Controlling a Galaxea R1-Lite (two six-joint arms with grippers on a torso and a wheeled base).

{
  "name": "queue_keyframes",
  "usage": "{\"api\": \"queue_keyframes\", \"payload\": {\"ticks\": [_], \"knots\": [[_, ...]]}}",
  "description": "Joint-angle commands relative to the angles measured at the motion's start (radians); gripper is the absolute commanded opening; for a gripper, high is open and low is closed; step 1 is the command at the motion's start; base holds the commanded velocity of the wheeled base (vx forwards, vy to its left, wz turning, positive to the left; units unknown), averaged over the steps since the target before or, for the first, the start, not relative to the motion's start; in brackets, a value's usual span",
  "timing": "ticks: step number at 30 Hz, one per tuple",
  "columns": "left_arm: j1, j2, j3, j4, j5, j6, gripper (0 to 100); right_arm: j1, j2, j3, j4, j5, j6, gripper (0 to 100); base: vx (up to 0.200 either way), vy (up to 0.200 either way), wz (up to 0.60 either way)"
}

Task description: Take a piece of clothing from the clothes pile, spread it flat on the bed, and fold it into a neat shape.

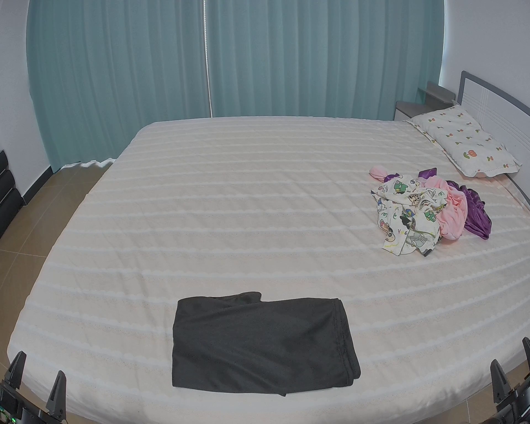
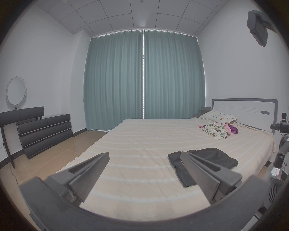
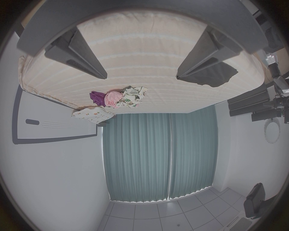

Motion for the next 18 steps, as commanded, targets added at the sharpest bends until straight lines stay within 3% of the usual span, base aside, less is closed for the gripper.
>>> {"api": "queue_keyframes", "payload": {"ticks": [1, 18], "knots": [[0.000, -0.013, 0.018, 0.000, 0.000, 0.000, 100, 0.000, -0.011, 0.018, 0.000, 0.001, -0.001, 100, 0.000, 0.000, 0.00], [0.000, -0.013, 0.018, 0.000, 0.000, 0.000, 100, 0.000, -0.011, 0.018, 0.000, -0.001, -0.003, 100, 0.000, 0.000, 0.00]]}}
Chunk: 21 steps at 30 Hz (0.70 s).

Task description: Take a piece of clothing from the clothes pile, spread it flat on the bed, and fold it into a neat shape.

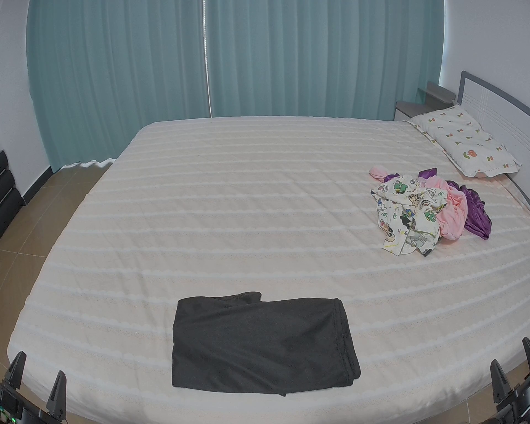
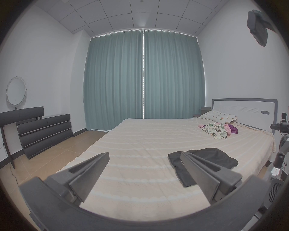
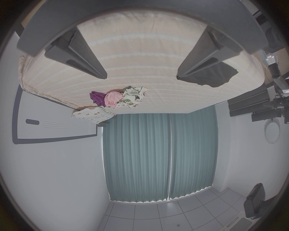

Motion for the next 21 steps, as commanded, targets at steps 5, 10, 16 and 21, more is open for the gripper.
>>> {"api": "queue_keyframes", "payload": {"ticks": [5, 10, 16, 21], "knots": [[0.000, -0.014, 0.017, 0.000, 0.000, -0.001, 100, 0.000, -0.013, 0.018, -0.002, 0.000, 0.000, 100, 0.000, 0.000, 0.00], [0.000, -0.014, 0.017, 0.000, 0.000, -0.001, 100, 0.000, -0.013, 0.018, 0.000, 0.000, -0.001, 100, 0.000, 0.000, 0.00], [0.000, -0.014, 0.017, 0.000, 0.000, -0.001, 100, 0.000, -0.013, 0.018, -0.002, 0.002, 0.002, 100, 0.000, 0.000, 0.00], [0.000, -0.014, 0.017, 0.000, 0.000, -0.001, 100, 0.000, -0.013, 0.018, -0.002, 0.000, 0.004, 100, 0.000, 0.000, 0.00]]}}
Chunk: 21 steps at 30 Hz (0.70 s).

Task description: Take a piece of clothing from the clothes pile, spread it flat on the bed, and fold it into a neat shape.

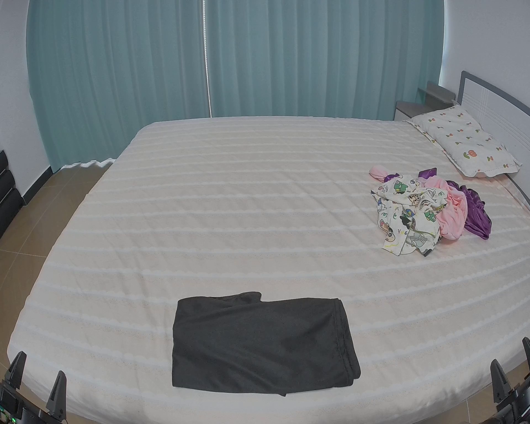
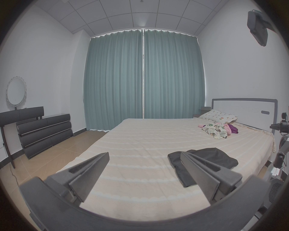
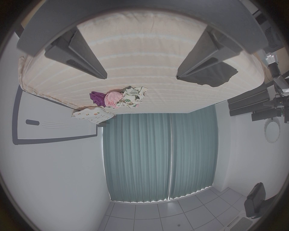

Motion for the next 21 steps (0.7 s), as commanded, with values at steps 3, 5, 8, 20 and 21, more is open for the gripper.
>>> {"api": "queue_keyframes", "payload": {"ticks": [3, 5, 8, 20, 21], "knots": [[0.000, -0.015, 0.017, 0.000, 0.001, 0.000, 100, 0.000, -0.013, 0.018, -0.001, 0.000, -0.004, 100, 0.000, 0.000, 0.00], [0.000, -0.015, 0.017, 0.000, 0.001, 0.000, 100, 0.000, -0.013, 0.018, -0.001, 0.000, -0.004, 100, 0.000, 0.000, 0.00], [0.000, -0.015, 0.017, 0.000, 0.001, 0.000, 100, 0.000, -0.013, 0.018, -0.001, 0.000, -0.004, 100, 0.000, 0.000, 0.00], [0.000, -0.015, 0.017, 0.000, 0.001, 0.000, 100, 0.000, -0.013, 0.018, -0.001, 0.000, -0.003, 100, 0.000, 0.000, 0.00], [0.000, -0.015, 0.017, 0.000, 0.001, 0.000, 100, 0.000, -0.013, 0.018, -0.001, 0.000, -0.003, 100, 0.000, 0.000, 0.00]]}}
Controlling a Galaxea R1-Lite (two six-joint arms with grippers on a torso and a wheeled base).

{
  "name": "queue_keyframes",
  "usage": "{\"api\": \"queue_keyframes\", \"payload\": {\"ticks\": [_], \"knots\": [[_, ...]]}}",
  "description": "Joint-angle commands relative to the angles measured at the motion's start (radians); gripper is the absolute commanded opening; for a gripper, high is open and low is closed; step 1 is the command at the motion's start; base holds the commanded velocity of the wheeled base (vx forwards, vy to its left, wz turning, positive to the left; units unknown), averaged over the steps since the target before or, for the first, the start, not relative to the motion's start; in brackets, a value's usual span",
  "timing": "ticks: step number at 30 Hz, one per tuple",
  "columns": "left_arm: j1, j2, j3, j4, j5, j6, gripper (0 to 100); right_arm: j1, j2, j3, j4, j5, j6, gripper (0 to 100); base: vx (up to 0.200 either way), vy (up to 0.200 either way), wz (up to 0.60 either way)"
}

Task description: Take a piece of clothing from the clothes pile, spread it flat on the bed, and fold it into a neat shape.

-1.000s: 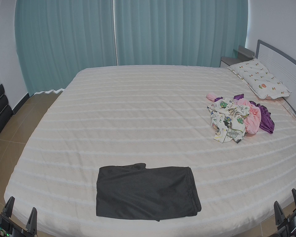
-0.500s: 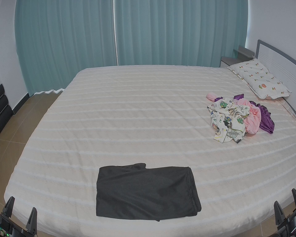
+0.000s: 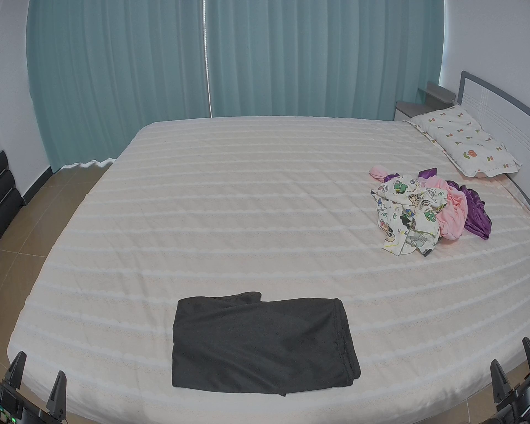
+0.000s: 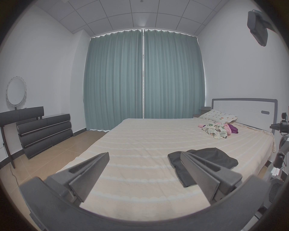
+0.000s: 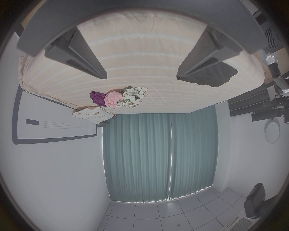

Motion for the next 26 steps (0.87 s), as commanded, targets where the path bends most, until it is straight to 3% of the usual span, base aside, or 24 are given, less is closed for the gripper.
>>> {"api": "queue_keyframes", "payload": {"ticks": [1, 26], "knots": [[0.000, -0.016, 0.018, 0.000, 0.000, -0.001, 100, 0.000, -0.014, 0.018, 0.000, 0.000, 0.000, 100, 0.000, 0.000, 0.00], [0.000, -0.016, 0.018, 0.000, 0.000, -0.001, 100, 0.000, -0.014, 0.018, 0.001, 0.000, -0.002, 100, 0.000, 0.000, 0.00]]}}
